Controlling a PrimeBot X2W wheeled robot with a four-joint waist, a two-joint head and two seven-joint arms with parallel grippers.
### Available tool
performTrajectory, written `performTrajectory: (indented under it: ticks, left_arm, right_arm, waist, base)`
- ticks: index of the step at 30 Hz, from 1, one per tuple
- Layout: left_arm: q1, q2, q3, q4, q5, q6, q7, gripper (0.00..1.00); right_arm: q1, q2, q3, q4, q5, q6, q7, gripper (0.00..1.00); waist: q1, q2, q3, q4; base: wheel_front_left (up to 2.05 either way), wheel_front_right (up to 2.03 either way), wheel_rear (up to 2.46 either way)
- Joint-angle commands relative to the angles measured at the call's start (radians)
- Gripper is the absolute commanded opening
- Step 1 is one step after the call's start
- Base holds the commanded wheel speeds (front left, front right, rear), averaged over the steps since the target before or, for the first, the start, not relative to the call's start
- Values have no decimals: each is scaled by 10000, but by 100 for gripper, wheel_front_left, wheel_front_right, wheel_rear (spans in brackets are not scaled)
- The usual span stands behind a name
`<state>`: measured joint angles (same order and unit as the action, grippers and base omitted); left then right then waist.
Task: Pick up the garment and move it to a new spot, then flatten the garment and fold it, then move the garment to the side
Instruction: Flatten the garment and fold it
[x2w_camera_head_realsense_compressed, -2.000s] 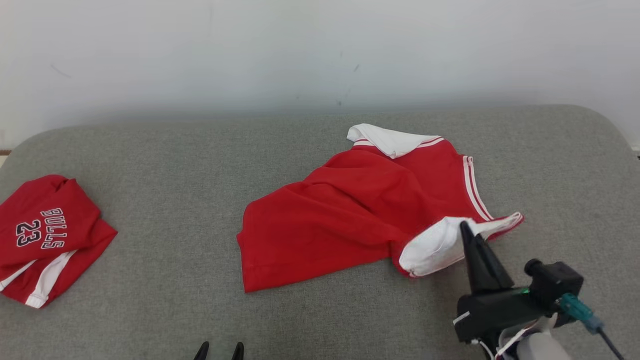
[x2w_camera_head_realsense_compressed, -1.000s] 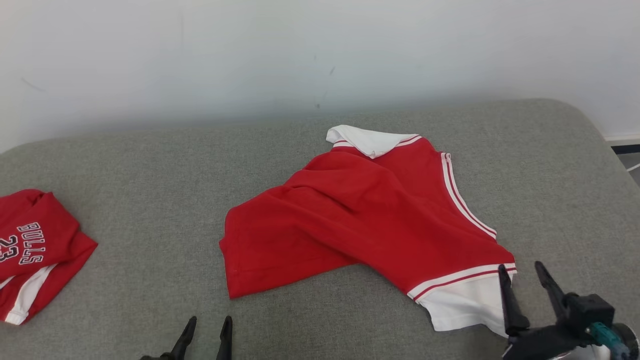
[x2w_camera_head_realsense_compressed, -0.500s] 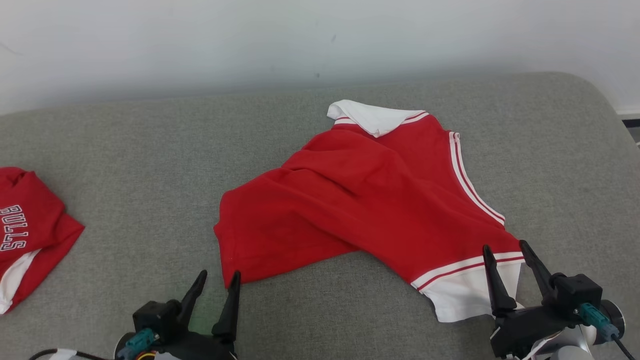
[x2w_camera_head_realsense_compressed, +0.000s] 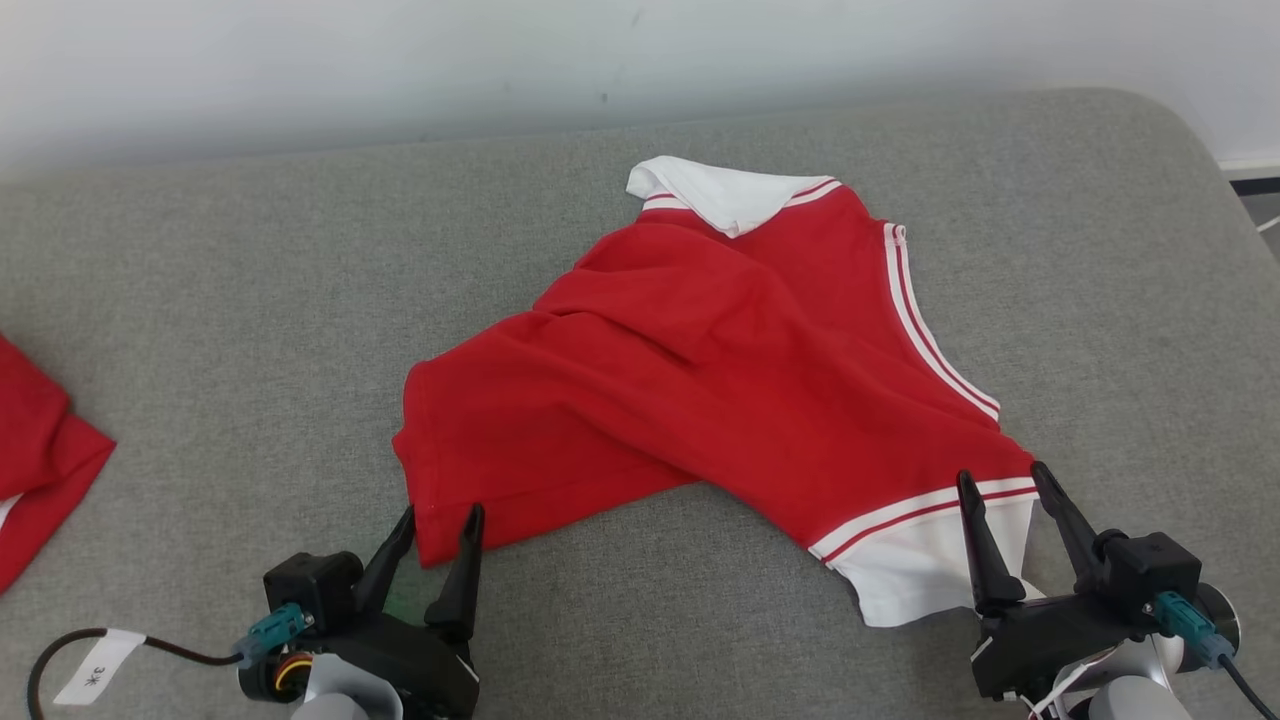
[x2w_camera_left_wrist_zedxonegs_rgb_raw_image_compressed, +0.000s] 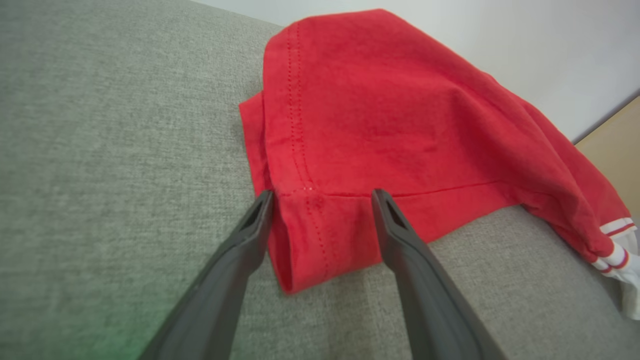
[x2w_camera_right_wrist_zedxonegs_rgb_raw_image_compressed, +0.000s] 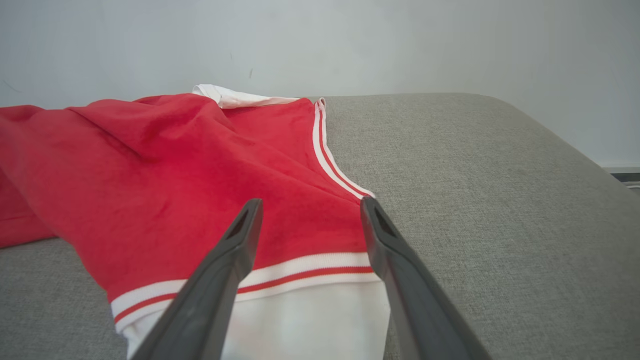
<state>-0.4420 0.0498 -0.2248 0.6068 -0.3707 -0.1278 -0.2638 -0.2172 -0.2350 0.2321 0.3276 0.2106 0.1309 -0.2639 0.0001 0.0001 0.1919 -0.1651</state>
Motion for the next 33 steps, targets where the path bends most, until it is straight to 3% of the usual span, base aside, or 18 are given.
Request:
performTrajectory:
  ticks: [1, 5, 7, 9, 11, 12, 13, 17, 25, 33]
  left_arm:
    - [-86, 15, 39, -2, 0, 4, -11, 100]
    - [-89, 14, 58, -183, 73, -14, -11, 100]
    - [-45, 15, 6, -462, -8, -14, -11, 88]
    - [105, 14, -205, -491, -19, -17, -11, 50]
    - [124, 21, -306, -460, -78, -18, -11, 29]
    - [107, 24, -317, -477, -93, -19, -11, 11]
    - [108, 17, -318, -498, -108, -19, -11, 0]
    - [137, 23, -177, -807, 161, -19, -11, 0]
    - [387, 193, 774, -3131, 1138, -20, -11, 0]
    - [1643, 795, 103, -3975, 700, -21, -11, 0]
  right_arm:
    - [-47, 19, -6, -26, -18, -3, -6, 100]
    - [-118, 51, -16, -18, -18, -3, -6, 100]
    - [-140, 68, -23, -18, -8, -4, -6, 100]
    - [-145, 71, -23, 1, -6, -3, -6, 100]
    - [-158, 76, -22, 31, -5, -3, -6, 100]
    - [-173, 84, -25, 37, -2, -3, -6, 100]
    - [-181, 90, -32, 41, 5, -3, -6, 100]
    - [-102, 118, -115, 58, 36, -4, -5, 100]
    - [165, 231, -322, 272, 28, -3, -5, 100]
    - [469, 493, -305, 610, 25, -4, -5, 100]
  waist:
    - [-1, -1, 36, 1]
    - [-1, -1, 106, 30]
    - [-1, -1, 121, 54]
    - [-1, -1, 131, 82]
    - [-1, -1, 135, 109]
    - [-1, -1, 134, 118]
    - [-1, -1, 130, 131]
    - [-1, -1, 73, 221]
    - [-1, -1, -386, 807]
    - [-1, -1, -890, 1450]
  base:
    - [0, 0, 0]
    - [0, 0, 0]
    - [0, 0, 0]
    - [0, 0, 0]
    - [0, 0, 0]
    - [0, 0, 0]
    - [0, 0, 0]
    - [0, 0, 0]
    - [0, 0, 0]
    - [0, 0, 0]
